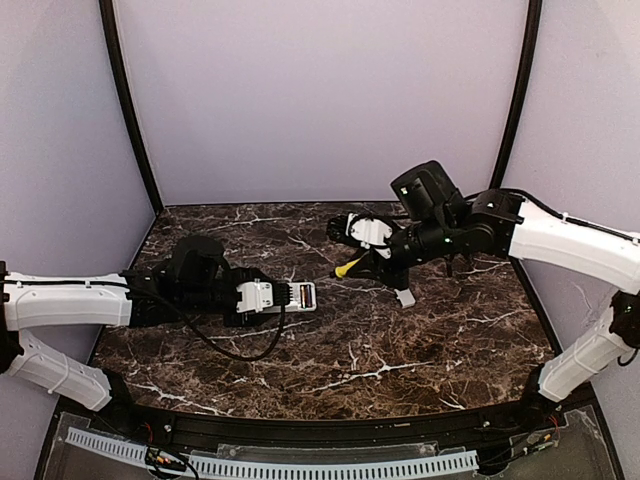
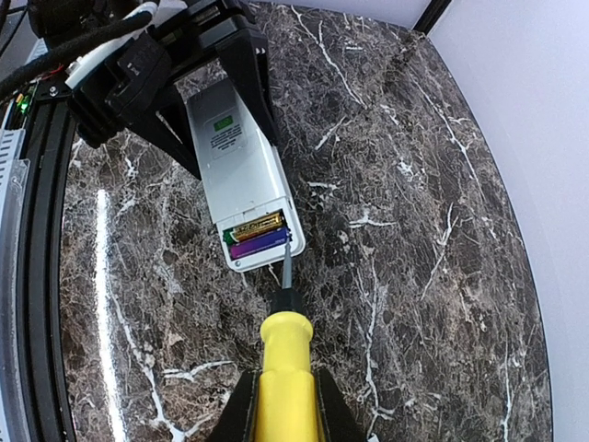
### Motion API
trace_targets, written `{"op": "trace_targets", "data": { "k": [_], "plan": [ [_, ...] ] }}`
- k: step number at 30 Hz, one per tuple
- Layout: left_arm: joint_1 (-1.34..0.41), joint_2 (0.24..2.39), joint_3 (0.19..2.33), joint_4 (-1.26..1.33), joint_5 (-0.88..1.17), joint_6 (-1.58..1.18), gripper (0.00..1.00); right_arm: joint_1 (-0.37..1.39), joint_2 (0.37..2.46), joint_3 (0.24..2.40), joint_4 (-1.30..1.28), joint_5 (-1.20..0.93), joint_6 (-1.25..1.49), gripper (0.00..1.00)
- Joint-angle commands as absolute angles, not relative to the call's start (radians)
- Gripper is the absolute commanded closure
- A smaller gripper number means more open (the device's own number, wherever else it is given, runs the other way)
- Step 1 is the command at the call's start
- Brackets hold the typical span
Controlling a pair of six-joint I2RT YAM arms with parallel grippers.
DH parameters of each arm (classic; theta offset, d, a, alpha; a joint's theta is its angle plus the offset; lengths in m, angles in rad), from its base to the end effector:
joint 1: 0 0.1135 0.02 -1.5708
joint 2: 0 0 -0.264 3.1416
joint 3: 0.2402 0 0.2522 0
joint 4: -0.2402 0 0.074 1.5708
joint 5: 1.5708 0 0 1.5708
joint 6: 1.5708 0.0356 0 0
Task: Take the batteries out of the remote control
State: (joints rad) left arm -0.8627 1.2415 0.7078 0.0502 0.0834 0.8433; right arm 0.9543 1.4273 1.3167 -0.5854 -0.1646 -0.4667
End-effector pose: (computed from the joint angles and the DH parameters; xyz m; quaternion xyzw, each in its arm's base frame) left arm 0.1753 -0.2093 0.2395 0.6583 0.5462 -0.0407 0.5164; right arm 0.1780 0.2613 0.3374 -0.6152 0.6616 0.1742 0.3917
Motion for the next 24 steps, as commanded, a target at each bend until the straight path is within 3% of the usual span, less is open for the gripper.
{"op": "trace_targets", "data": {
  "k": [1,24],
  "plan": [
    [-0.877,1.221,0.687,0.068,0.051,0.885,1.0,0.975,1.448,1.346,-0.571,-0.135,-0.489,1.0],
    [-0.911,1.229,0.647,0.099,-0.028,0.976,1.0,1.005,1.488,1.333,-0.534,-0.153,-0.5,1.0]
  ]
}}
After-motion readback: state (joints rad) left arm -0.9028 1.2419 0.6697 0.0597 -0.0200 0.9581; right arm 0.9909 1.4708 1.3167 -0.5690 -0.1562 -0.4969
